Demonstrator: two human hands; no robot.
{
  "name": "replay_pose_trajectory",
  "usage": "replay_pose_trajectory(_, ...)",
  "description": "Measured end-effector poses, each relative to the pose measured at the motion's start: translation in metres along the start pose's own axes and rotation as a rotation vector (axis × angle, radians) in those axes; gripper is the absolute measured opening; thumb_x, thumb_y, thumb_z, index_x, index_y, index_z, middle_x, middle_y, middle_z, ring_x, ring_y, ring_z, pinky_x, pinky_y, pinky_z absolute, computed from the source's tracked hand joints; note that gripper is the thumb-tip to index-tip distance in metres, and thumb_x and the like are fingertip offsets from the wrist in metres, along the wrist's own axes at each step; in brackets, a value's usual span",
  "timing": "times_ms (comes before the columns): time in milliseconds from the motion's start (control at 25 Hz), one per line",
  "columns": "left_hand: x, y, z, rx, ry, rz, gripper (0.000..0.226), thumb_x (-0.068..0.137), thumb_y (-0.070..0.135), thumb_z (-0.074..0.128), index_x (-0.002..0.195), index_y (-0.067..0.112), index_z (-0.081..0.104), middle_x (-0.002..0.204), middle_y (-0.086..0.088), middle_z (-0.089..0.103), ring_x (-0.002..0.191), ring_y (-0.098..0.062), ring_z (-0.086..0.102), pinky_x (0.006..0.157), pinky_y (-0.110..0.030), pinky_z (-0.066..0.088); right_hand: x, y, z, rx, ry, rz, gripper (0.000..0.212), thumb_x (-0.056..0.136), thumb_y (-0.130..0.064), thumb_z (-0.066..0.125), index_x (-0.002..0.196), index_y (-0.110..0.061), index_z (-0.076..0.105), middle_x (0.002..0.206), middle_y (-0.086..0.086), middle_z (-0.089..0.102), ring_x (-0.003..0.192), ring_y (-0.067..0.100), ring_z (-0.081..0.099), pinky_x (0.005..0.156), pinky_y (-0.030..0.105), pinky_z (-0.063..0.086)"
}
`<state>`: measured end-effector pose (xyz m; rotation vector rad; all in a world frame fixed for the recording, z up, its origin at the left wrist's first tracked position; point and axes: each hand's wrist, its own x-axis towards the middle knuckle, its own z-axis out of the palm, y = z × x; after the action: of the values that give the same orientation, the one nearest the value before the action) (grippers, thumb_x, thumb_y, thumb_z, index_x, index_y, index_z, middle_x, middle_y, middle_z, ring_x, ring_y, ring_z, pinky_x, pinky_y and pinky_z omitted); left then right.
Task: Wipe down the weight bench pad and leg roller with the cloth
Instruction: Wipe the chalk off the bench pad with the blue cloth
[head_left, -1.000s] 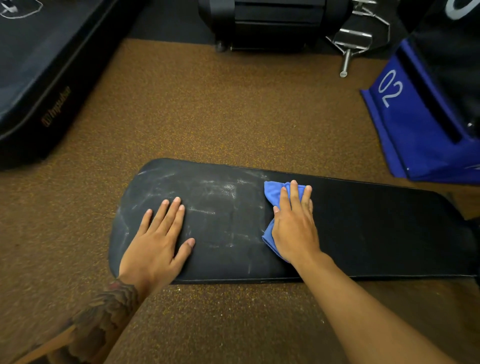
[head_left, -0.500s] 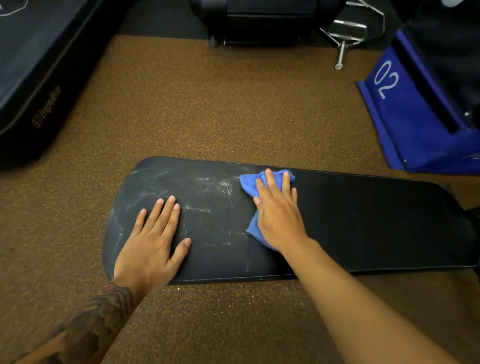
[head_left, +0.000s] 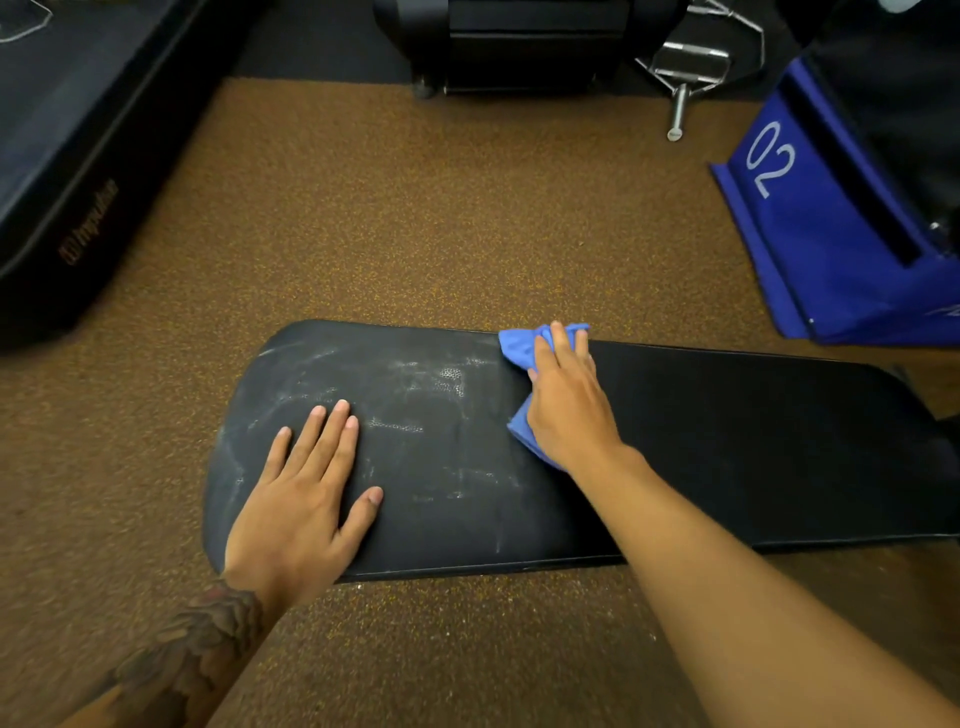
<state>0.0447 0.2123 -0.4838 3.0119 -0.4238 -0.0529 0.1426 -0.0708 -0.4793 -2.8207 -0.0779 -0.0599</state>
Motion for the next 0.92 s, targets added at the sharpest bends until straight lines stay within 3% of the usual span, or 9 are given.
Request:
replay_pose_trajectory(120, 0.000, 0.000, 0.000, 0.016, 0.000, 0.001, 0.073, 0.100, 0.057, 0.018, 0.157, 0.012, 0.011, 0.165, -0.002, 0.005, 0.152, -0.018, -0.001, 0.121, -0.044, 0.004, 0.032, -0.007, 0.002, -0.020, -0.001, -0.019, 0.044, 0.092, -0.004, 0.043, 0.135, 0.001, 0.038, 0.149, 0.017, 0.027, 0.138, 0.041, 0.013, 0.111, 0.047, 0.022)
replay_pose_trajectory(240, 0.001, 0.001, 0.000, 0.009, 0.002, 0.001, 0.073, 0.100, 0.057, 0.018, 0.157, 0.013, 0.012, 0.165, -0.003, 0.007, 0.152, -0.018, 0.000, 0.122, -0.043, 0.003, 0.018, -0.009, 0.002, 0.039, 0.002, -0.115, 0.034, 0.092, -0.005, 0.043, 0.125, 0.001, 0.046, 0.145, 0.016, 0.034, 0.138, 0.039, 0.018, 0.109, 0.047, 0.028)
replay_pose_trajectory(400, 0.001, 0.001, -0.001, 0.005, -0.002, 0.003, 0.073, 0.099, 0.058, 0.018, 0.156, 0.012, 0.013, 0.165, -0.004, 0.009, 0.153, -0.019, 0.002, 0.121, -0.043, 0.003, -0.047, 0.001, 0.000, 0.167, -0.031, -0.280, 0.048, 0.085, 0.010, 0.047, 0.132, 0.003, 0.044, 0.150, 0.015, 0.032, 0.143, 0.032, 0.015, 0.112, 0.040, 0.027)
replay_pose_trajectory(680, 0.001, 0.000, 0.000, 0.018, -0.009, 0.002, 0.073, 0.099, 0.057, 0.019, 0.157, 0.012, 0.011, 0.165, -0.003, 0.006, 0.152, -0.019, -0.001, 0.121, -0.045, 0.005, 0.024, 0.003, 0.003, 0.048, 0.014, -0.001, 0.041, 0.089, 0.000, 0.044, 0.130, 0.001, 0.042, 0.143, 0.016, 0.035, 0.134, 0.041, 0.022, 0.106, 0.048, 0.031)
replay_pose_trajectory(800, 0.001, -0.001, 0.001, 0.026, -0.014, -0.005, 0.074, 0.099, 0.058, 0.017, 0.157, 0.012, 0.011, 0.165, -0.003, 0.006, 0.152, -0.019, -0.001, 0.121, -0.045, 0.005, 0.030, -0.018, 0.008, 0.085, 0.022, -0.020, 0.035, 0.095, -0.007, 0.040, 0.129, 0.000, 0.043, 0.146, 0.015, 0.032, 0.138, 0.038, 0.015, 0.108, 0.047, 0.028)
replay_pose_trajectory(920, 0.001, 0.000, 0.000, 0.030, -0.028, -0.008, 0.075, 0.099, 0.059, 0.014, 0.157, 0.012, 0.010, 0.165, -0.003, 0.006, 0.152, -0.019, -0.002, 0.122, -0.045, 0.004, -0.022, -0.032, 0.012, 0.146, 0.044, -0.102, 0.039, 0.091, -0.002, 0.045, 0.131, 0.001, 0.044, 0.148, 0.015, 0.032, 0.142, 0.037, 0.013, 0.110, 0.045, 0.030)
